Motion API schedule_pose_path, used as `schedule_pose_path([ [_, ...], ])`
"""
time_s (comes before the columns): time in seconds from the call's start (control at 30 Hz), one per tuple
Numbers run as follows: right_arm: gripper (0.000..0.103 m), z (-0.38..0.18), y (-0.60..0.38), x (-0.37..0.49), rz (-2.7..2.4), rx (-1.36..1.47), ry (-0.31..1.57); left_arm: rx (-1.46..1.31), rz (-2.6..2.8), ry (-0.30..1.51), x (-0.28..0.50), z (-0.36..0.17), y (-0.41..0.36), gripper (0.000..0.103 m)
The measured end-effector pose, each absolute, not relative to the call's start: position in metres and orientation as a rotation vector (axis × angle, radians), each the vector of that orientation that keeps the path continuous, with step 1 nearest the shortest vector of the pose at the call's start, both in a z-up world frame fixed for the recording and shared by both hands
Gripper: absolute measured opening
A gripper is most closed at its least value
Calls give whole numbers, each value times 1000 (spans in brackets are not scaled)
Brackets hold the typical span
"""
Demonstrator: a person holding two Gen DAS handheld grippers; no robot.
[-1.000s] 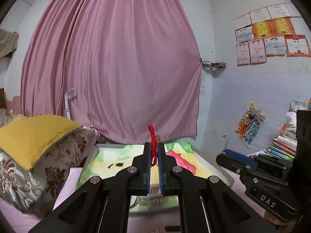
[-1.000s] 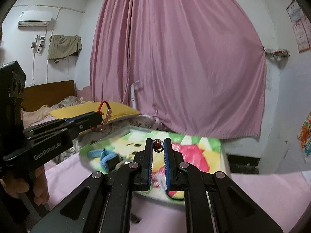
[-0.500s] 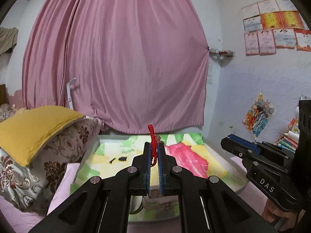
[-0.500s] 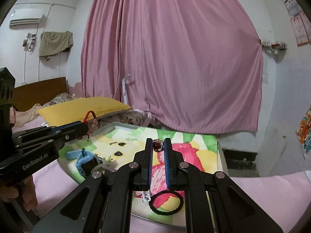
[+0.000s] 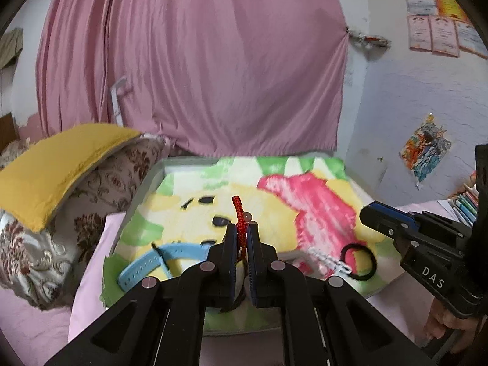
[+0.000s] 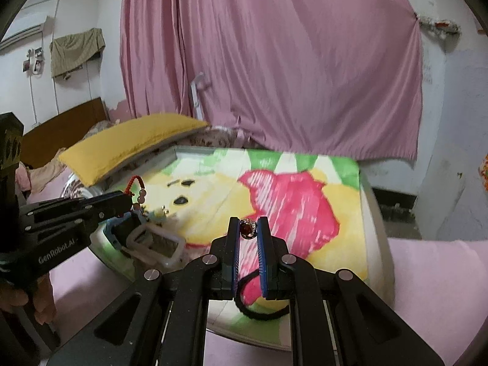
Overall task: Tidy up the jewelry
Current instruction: 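Carry the ring and red beads into the tray while both tools open to release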
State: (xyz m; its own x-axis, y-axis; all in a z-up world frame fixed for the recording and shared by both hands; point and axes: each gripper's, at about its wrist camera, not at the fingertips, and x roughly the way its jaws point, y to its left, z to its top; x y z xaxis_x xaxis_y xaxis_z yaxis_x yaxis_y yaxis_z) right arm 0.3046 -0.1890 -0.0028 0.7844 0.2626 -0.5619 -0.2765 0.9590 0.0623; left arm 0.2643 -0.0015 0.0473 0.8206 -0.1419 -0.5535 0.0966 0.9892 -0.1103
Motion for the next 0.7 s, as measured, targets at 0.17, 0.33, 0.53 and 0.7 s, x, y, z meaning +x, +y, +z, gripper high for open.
schedule_pose_path([
  [0.17, 10, -11, -182, 309, 322, -37, 683, -108, -114, 650, 271, 40, 7, 6],
  [0.33, 10, -19, -180, 314, 358, -35, 748, -96, -128, 670, 271, 38, 3, 6],
  [0.53, 10, -25, -178, 319, 371, -29, 796, -75, -144, 686, 270, 36, -1, 6],
  [0.7, 10, -27, -178, 321, 371, -27, 813, -73, -131, 707, 272, 33, 0, 6],
])
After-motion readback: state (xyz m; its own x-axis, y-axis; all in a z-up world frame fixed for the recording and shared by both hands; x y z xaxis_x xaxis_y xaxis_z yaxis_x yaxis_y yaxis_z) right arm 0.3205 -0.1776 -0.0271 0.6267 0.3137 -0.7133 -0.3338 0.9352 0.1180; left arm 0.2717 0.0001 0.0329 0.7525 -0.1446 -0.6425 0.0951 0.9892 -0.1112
